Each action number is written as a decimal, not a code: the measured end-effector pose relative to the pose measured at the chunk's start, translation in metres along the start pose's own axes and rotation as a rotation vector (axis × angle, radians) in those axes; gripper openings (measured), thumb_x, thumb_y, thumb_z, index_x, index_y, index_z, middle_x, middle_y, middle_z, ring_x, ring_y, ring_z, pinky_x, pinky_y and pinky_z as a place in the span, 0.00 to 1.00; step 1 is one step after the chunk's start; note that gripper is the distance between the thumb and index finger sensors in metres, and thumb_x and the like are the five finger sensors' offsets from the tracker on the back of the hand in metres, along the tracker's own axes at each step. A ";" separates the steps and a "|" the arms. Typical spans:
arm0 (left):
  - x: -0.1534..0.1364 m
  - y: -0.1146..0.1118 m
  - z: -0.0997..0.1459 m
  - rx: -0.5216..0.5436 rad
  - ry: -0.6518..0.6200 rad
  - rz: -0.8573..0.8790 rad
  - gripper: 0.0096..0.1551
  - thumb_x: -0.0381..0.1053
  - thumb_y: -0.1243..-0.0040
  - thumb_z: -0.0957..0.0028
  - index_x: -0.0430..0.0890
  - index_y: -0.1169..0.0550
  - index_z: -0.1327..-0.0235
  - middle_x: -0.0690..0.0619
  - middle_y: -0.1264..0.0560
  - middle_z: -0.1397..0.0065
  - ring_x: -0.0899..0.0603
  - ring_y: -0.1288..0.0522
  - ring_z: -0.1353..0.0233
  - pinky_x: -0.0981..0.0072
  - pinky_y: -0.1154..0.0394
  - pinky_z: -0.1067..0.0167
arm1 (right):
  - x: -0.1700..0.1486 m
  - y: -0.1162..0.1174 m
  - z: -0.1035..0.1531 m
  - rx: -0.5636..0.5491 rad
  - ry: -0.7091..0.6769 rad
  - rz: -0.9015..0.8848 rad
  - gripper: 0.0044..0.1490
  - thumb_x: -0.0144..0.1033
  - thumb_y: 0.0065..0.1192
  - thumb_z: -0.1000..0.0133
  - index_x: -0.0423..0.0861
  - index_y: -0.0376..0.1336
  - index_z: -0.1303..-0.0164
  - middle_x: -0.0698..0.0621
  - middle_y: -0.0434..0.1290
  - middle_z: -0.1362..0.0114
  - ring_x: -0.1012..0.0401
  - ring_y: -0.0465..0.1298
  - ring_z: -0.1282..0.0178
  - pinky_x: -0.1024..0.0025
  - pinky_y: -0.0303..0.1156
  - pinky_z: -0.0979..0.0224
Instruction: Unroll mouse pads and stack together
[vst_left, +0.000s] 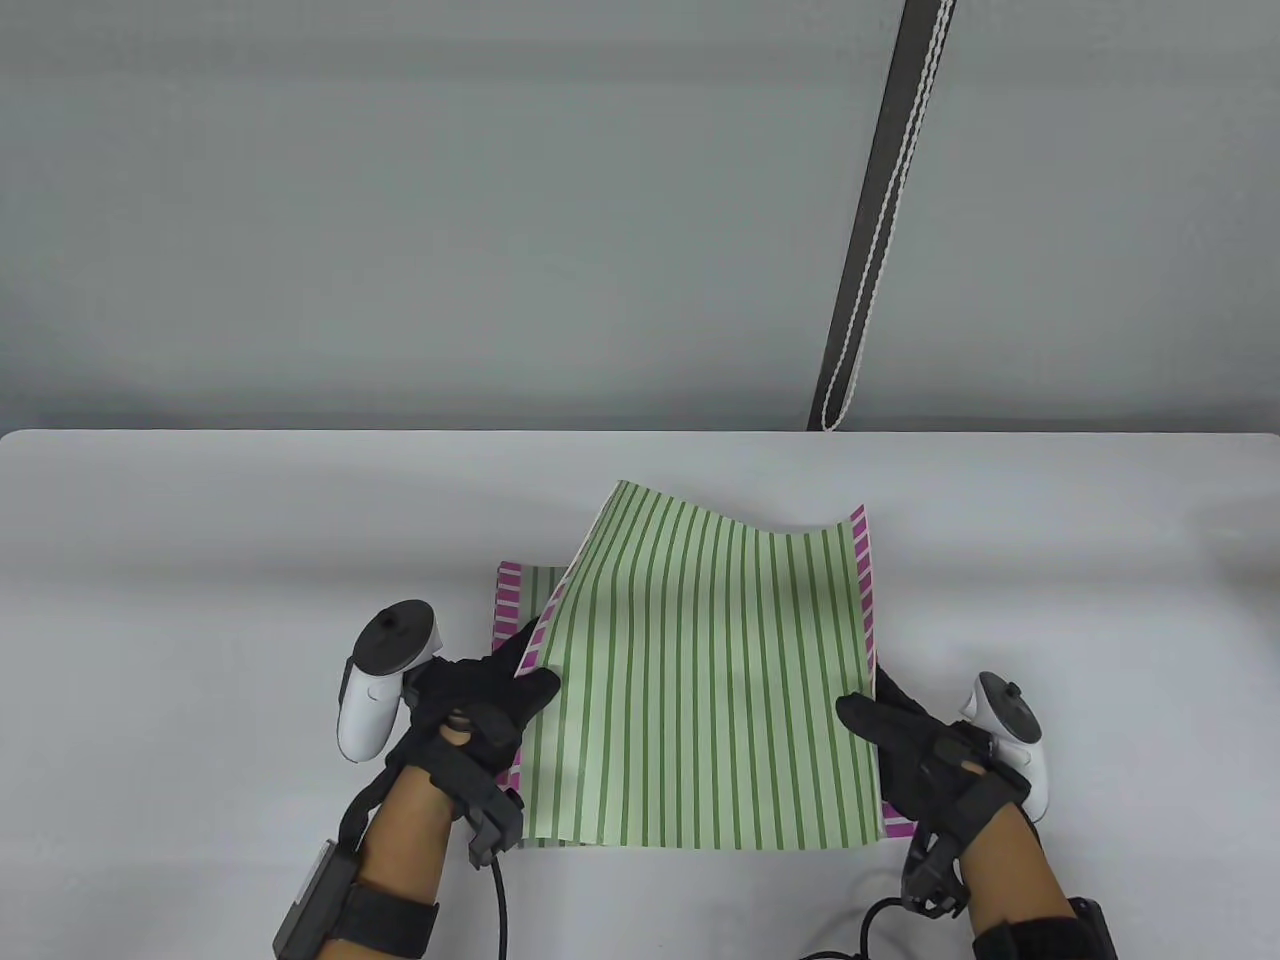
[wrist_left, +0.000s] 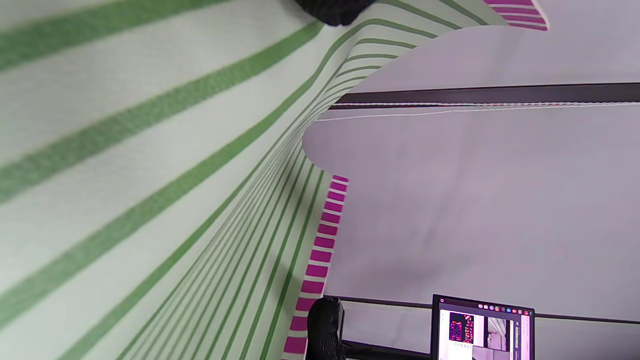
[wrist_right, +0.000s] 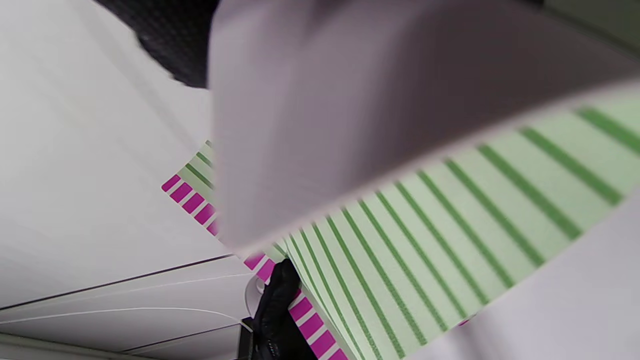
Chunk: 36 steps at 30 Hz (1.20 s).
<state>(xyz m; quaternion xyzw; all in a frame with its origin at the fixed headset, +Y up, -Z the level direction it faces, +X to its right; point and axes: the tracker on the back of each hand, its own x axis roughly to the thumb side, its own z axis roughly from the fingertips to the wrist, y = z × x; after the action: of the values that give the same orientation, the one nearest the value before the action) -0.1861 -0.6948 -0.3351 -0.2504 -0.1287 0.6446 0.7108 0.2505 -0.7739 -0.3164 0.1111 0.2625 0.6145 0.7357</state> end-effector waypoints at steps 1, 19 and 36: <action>-0.001 0.002 0.000 0.003 0.005 -0.004 0.37 0.43 0.48 0.47 0.50 0.45 0.23 0.44 0.23 0.35 0.41 0.14 0.47 0.51 0.18 0.48 | 0.003 -0.001 0.002 0.007 0.004 0.014 0.66 0.44 0.70 0.39 0.34 0.26 0.22 0.23 0.49 0.22 0.30 0.67 0.29 0.37 0.71 0.35; -0.035 0.028 -0.010 0.250 0.329 -0.596 0.40 0.50 0.29 0.57 0.53 0.32 0.29 0.51 0.16 0.47 0.47 0.13 0.56 0.52 0.17 0.51 | 0.047 -0.003 0.011 -0.514 0.127 0.832 0.36 0.26 0.71 0.45 0.39 0.59 0.26 0.37 0.77 0.41 0.49 0.84 0.54 0.55 0.80 0.51; -0.061 0.006 -0.027 0.440 0.479 -1.078 0.40 0.60 0.30 0.61 0.53 0.29 0.34 0.57 0.15 0.57 0.54 0.14 0.63 0.59 0.15 0.54 | 0.012 0.009 -0.020 -0.522 0.324 1.076 0.36 0.24 0.60 0.39 0.42 0.50 0.21 0.38 0.72 0.34 0.50 0.80 0.48 0.54 0.75 0.42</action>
<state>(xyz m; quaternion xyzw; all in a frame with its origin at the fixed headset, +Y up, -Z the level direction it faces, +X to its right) -0.1857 -0.7592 -0.3525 -0.1355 0.0614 0.1330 0.9799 0.2341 -0.7636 -0.3321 -0.0503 0.1192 0.9523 0.2764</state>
